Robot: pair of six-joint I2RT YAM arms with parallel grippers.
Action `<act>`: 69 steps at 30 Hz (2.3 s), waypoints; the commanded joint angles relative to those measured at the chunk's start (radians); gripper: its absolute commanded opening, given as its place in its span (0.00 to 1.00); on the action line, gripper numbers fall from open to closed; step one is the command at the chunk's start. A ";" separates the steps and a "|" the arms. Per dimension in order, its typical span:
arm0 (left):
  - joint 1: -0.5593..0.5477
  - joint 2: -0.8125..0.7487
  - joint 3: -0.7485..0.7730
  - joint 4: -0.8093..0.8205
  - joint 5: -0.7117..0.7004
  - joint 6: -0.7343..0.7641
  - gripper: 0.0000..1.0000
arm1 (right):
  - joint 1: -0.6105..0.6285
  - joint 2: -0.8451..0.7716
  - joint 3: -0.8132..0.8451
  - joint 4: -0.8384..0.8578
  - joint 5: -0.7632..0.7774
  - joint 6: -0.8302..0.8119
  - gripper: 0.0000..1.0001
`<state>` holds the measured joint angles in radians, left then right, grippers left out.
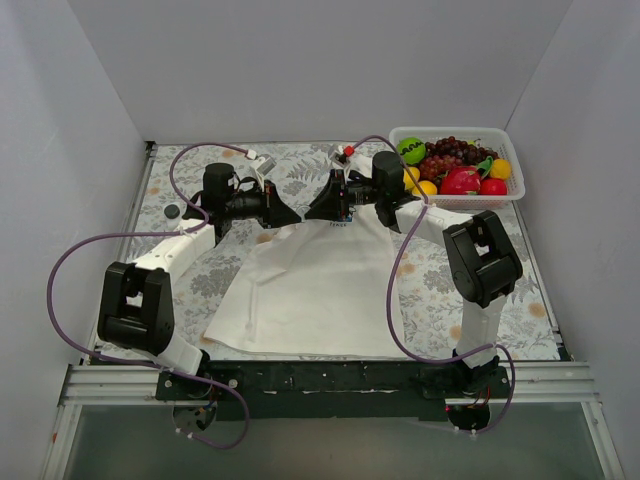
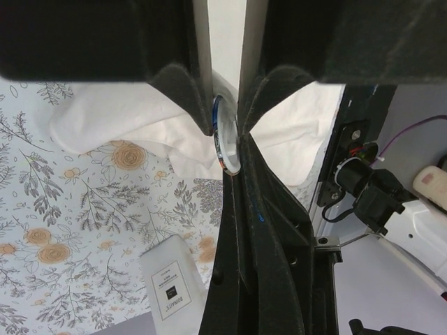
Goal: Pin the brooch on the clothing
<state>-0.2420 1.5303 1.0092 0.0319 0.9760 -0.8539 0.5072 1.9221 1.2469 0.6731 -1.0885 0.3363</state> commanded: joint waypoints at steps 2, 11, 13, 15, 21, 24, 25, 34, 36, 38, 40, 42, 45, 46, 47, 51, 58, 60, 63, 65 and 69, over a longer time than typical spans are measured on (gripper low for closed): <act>0.000 -0.004 0.046 -0.003 0.001 0.010 0.00 | 0.014 -0.035 0.022 0.010 -0.051 -0.020 0.40; 0.001 -0.001 0.046 -0.007 -0.002 0.009 0.00 | 0.013 -0.052 -0.026 0.115 -0.073 0.035 0.51; 0.001 -0.004 0.048 -0.009 -0.005 0.010 0.00 | 0.008 -0.054 -0.026 0.115 -0.074 0.035 0.49; 0.000 -0.002 0.048 -0.013 -0.005 0.012 0.00 | 0.005 -0.055 -0.024 0.115 -0.073 0.036 0.45; 0.000 -0.001 0.048 -0.013 -0.002 0.016 0.00 | -0.012 -0.054 -0.038 0.170 -0.094 0.079 0.42; 0.000 -0.001 0.048 -0.013 -0.002 0.015 0.00 | -0.019 -0.051 -0.043 0.217 -0.103 0.113 0.43; 0.000 0.001 0.049 -0.013 0.000 0.015 0.00 | -0.019 -0.049 -0.041 0.220 -0.105 0.115 0.44; 0.000 0.002 0.051 -0.015 0.003 0.013 0.00 | -0.027 -0.048 -0.044 0.230 -0.111 0.113 0.61; 0.000 0.002 0.051 -0.015 0.003 0.015 0.00 | -0.027 -0.043 -0.041 0.232 -0.108 0.118 0.58; 0.000 0.004 0.052 -0.015 0.004 0.015 0.00 | -0.029 -0.037 -0.037 0.238 -0.108 0.127 0.55; 0.000 0.005 0.052 -0.015 0.006 0.012 0.00 | -0.027 -0.029 -0.034 0.240 -0.105 0.130 0.50; 0.000 0.007 0.052 -0.015 0.006 0.013 0.00 | -0.026 -0.023 -0.029 0.243 -0.106 0.138 0.48; 0.000 0.007 0.052 -0.015 0.007 0.012 0.00 | -0.026 -0.012 -0.021 0.243 -0.102 0.142 0.43; 0.000 0.008 0.052 -0.015 0.007 0.012 0.00 | -0.026 -0.011 -0.018 0.235 -0.100 0.142 0.42; 0.000 0.007 0.052 -0.015 0.007 0.013 0.00 | -0.026 -0.011 -0.017 0.233 -0.099 0.142 0.41; 0.000 0.007 0.052 -0.015 0.006 0.013 0.00 | -0.026 0.001 -0.009 0.217 -0.096 0.139 0.41; 0.000 0.008 0.052 -0.015 0.007 0.010 0.00 | -0.019 0.014 0.003 0.198 -0.091 0.133 0.34; 0.000 0.010 0.052 -0.015 0.009 0.012 0.00 | -0.018 0.018 0.009 0.192 -0.091 0.132 0.33; 0.000 0.010 0.052 -0.015 0.009 0.012 0.00 | -0.013 0.025 0.016 0.183 -0.090 0.129 0.33; 0.000 0.010 0.052 -0.015 0.009 0.012 0.00 | -0.010 0.026 0.022 0.174 -0.088 0.125 0.33; 0.001 0.011 0.052 -0.015 0.007 0.012 0.00 | -0.001 0.028 0.037 0.145 -0.085 0.101 0.33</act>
<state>-0.2447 1.5440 1.0279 0.0071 0.9829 -0.8528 0.4812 1.9392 1.2263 0.8207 -1.1542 0.4625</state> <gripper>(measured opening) 0.026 0.335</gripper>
